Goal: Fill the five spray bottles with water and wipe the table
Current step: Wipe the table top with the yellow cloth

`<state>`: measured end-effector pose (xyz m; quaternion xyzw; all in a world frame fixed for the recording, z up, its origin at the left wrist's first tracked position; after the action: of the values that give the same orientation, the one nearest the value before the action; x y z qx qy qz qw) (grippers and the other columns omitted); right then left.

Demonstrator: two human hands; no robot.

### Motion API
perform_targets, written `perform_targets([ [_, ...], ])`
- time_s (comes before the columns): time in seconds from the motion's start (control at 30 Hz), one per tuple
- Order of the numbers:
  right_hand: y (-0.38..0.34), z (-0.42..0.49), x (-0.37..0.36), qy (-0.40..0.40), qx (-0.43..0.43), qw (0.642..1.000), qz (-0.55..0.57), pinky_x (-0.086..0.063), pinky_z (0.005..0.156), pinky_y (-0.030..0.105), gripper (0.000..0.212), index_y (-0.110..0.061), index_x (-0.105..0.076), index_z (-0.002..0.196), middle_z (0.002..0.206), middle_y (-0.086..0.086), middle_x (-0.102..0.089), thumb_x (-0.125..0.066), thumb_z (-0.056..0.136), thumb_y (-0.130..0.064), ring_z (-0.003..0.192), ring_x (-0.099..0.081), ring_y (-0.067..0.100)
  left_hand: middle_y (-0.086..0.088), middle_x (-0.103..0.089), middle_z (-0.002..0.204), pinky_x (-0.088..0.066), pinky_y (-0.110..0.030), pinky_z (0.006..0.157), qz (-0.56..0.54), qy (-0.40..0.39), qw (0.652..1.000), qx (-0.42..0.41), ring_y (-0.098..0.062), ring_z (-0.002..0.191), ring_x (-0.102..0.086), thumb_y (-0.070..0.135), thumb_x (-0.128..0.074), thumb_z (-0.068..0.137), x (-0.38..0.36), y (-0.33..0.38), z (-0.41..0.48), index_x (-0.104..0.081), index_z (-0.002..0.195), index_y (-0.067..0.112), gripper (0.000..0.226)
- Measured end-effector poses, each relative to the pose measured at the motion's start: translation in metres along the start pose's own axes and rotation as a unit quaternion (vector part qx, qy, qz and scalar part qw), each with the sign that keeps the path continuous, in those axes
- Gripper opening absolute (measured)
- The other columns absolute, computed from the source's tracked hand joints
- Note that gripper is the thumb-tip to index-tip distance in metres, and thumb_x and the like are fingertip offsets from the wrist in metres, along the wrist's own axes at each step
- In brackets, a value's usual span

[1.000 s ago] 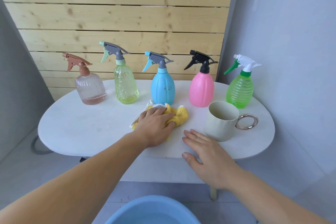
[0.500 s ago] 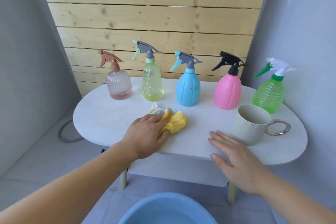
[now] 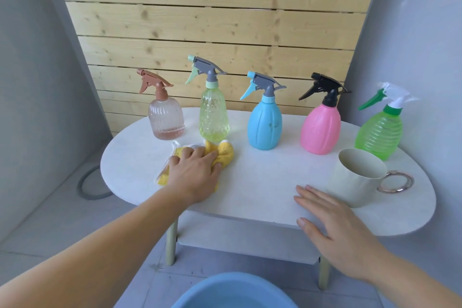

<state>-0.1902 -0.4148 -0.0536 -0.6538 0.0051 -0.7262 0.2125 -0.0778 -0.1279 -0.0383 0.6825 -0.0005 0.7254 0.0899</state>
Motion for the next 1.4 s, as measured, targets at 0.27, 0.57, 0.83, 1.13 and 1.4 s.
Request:
perform_targets([
  [0.27, 0.001, -0.001, -0.002, 0.005, 0.0, 1.0, 0.001, -0.002, 0.114, 0.009, 0.073, -0.032, -0.044, 0.144, 0.154, -0.028, -0.021, -0.018, 0.086, -0.066, 0.143, -0.003, -0.015, -0.009, -0.04, 0.147, -0.029, -0.054, 0.104, -0.001, 0.001, 0.999, 0.04, -0.035, 0.135, -0.032, 0.045, -0.026, 0.105, -0.005, 0.048, 0.023, -0.051, 0.137, 0.027, 0.044],
  [0.57, -0.001, -0.001, 0.003, 0.003, -0.007, 1.0, 0.019, 0.004, 0.109, 0.002, 0.076, -0.031, -0.044, 0.145, 0.152, -0.029, -0.019, -0.015, 0.083, -0.066, 0.139, -0.002, -0.019, 0.0, -0.037, 0.15, -0.026, -0.049, 0.109, -0.025, -0.007, 0.997, -0.075, -0.03, 0.138, -0.029, 0.047, -0.027, 0.106, -0.01, 0.067, 0.004, -0.047, 0.143, 0.035, 0.044],
  [0.83, -0.002, 0.0, 0.005, -0.007, 0.004, 1.0, 0.014, 0.006, 0.108, 0.003, 0.082, -0.028, -0.042, 0.147, 0.155, -0.024, -0.02, -0.011, 0.081, -0.066, 0.143, -0.004, -0.012, 0.009, -0.032, 0.157, -0.019, -0.046, 0.113, -0.061, -0.032, 0.981, -0.181, -0.022, 0.143, -0.023, 0.048, -0.028, 0.107, -0.015, 0.104, 0.001, -0.037, 0.153, 0.04, 0.048],
  [1.13, 0.0, -0.009, 0.017, 0.027, 0.021, 0.993, 0.117, -0.015, 0.106, 0.001, 0.042, -0.021, -0.061, 0.131, 0.142, -0.014, -0.051, -0.047, 0.095, -0.038, 0.138, -0.036, -0.001, 0.016, -0.028, 0.162, -0.01, -0.054, 0.12, -0.103, -0.069, 0.973, -0.193, -0.012, 0.15, -0.016, 0.046, -0.026, 0.108, -0.013, 0.114, -0.017, -0.04, 0.151, 0.042, 0.045],
  [1.4, 0.019, -0.007, 0.092, 0.352, -0.081, 0.932, 0.044, -0.043, 0.08, 0.029, 0.022, -0.016, -0.069, 0.101, 0.098, -0.001, -0.062, -0.053, 0.086, -0.016, 0.096, -0.051, 0.019, 0.016, -0.024, 0.163, -0.007, -0.055, 0.122, -0.108, -0.071, 0.979, -0.156, -0.01, 0.152, -0.01, 0.053, -0.015, 0.105, -0.012, 0.121, -0.055, -0.034, 0.153, 0.046, 0.052],
])
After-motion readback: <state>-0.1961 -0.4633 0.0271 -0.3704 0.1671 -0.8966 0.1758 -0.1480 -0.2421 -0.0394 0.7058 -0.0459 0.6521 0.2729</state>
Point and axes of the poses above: each hand's wrist, its own z-axis towards the middle knuckle, its own x-axis out of the back of the hand, y = z × x, the point moved 1 cm from there along z, towards the middle knuckle
